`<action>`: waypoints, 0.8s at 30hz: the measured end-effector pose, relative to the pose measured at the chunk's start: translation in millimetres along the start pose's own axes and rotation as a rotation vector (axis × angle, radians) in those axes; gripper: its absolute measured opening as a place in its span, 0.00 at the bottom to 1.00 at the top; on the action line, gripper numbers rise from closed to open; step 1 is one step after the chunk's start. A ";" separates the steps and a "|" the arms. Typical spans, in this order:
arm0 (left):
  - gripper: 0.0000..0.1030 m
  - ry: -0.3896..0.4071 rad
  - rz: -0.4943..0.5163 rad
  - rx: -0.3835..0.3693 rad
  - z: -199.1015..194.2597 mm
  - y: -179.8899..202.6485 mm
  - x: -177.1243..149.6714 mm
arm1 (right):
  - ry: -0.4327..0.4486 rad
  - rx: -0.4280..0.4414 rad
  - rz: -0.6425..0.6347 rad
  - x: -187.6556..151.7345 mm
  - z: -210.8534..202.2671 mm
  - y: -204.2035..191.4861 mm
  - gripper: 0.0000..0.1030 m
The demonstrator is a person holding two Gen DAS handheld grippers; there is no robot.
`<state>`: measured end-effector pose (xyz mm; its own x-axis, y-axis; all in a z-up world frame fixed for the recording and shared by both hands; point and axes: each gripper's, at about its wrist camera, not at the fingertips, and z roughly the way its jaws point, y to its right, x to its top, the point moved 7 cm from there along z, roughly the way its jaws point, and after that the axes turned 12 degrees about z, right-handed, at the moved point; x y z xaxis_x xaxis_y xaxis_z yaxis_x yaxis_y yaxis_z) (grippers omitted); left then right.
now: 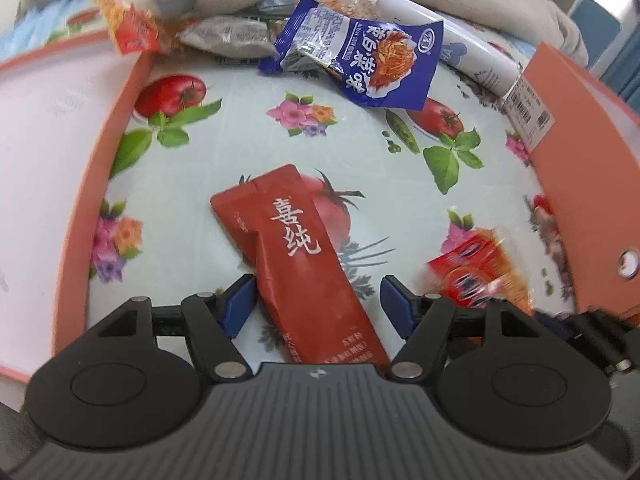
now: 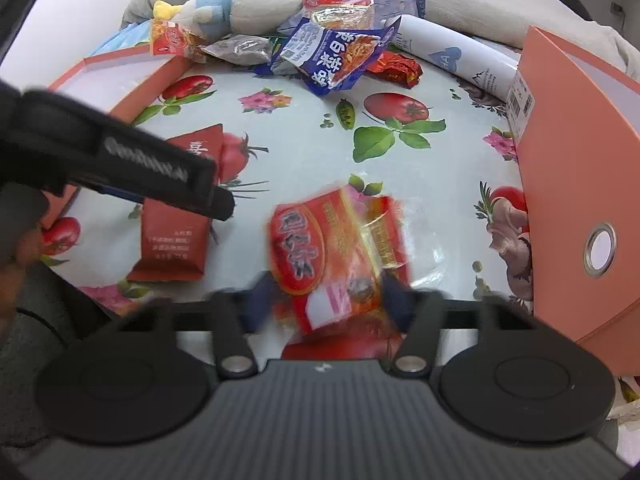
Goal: Organize snacks
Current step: 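Lift the red packet with the left tool while the right tool carries the orange packet toward the box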
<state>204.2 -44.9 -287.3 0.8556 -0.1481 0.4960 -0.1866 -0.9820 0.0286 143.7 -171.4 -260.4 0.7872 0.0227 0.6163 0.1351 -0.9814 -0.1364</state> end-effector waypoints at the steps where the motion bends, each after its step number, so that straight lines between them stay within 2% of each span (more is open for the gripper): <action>1: 0.66 0.001 0.013 0.013 0.5 1.2 0.0 | -0.002 -0.004 0.003 0.8 -0.2 0.5 0.51; 2: 0.60 0.002 0.023 0.025 0.7 2.0 0.5 | -0.002 -0.003 0.010 1.4 -0.4 1.1 0.51; 7: 0.52 0.005 0.045 0.043 0.9 1.6 3.4 | 0.001 -0.008 0.039 3.4 -3.0 5.3 0.50; 11: 0.48 0.011 0.031 0.019 -0.8 0.1 5.0 | 0.012 -0.015 0.069 7.1 -9.4 11.4 0.50; 13: 0.45 0.008 0.019 0.008 -2.2 -0.8 5.2 | 0.027 -0.011 0.083 10.6 -14.6 14.3 0.29; 16: 0.42 0.007 0.015 -0.005 -5.7 0.6 6.7 | 0.046 -0.023 0.105 17.9 -20.5 19.5 0.23; 24: 0.42 0.018 0.003 -0.035 -15.5 8.1 14.8 | 0.074 -0.023 0.144 30.8 -28.9 27.3 0.15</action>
<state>207.9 -53.3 -266.3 0.8462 -0.1488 0.5118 -0.2064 -0.9768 0.0574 154.2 -203.0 -222.8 0.7509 -0.1323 0.6471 0.0092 -0.9775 -0.2105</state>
